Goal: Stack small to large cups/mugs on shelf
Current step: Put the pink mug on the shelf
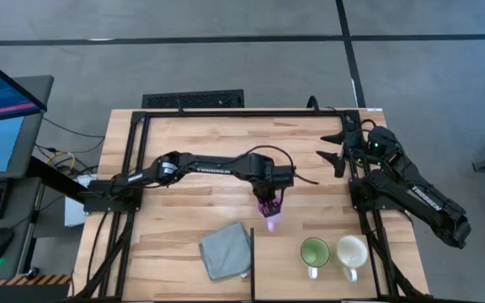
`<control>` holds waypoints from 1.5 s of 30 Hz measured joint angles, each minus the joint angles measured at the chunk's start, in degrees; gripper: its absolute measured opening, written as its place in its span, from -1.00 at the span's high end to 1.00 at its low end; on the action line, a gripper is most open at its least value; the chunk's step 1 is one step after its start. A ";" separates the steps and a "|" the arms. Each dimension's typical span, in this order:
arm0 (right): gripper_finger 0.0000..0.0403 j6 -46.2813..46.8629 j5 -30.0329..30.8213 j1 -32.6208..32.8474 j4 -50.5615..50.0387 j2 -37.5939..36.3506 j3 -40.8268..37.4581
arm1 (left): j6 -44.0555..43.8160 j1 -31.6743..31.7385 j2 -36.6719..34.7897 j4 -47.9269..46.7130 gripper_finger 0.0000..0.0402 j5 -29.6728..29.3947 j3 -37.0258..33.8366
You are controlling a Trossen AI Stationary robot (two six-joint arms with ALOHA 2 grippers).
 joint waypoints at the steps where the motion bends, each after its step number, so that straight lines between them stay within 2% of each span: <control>1: -0.47 0.00 0.00 0.00 0.00 0.00 0.00 | 0.00 -0.13 0.00 0.03 1.00 0.13 0.00; 30: -0.47 0.00 0.00 0.00 0.00 0.01 0.00 | -0.58 -1.19 -0.13 3.20 1.00 -2.83 -5.28; 45: -0.47 -0.01 0.01 0.00 0.02 0.02 -0.01 | -2.01 -1.17 -0.13 4.24 0.95 -1.43 -6.82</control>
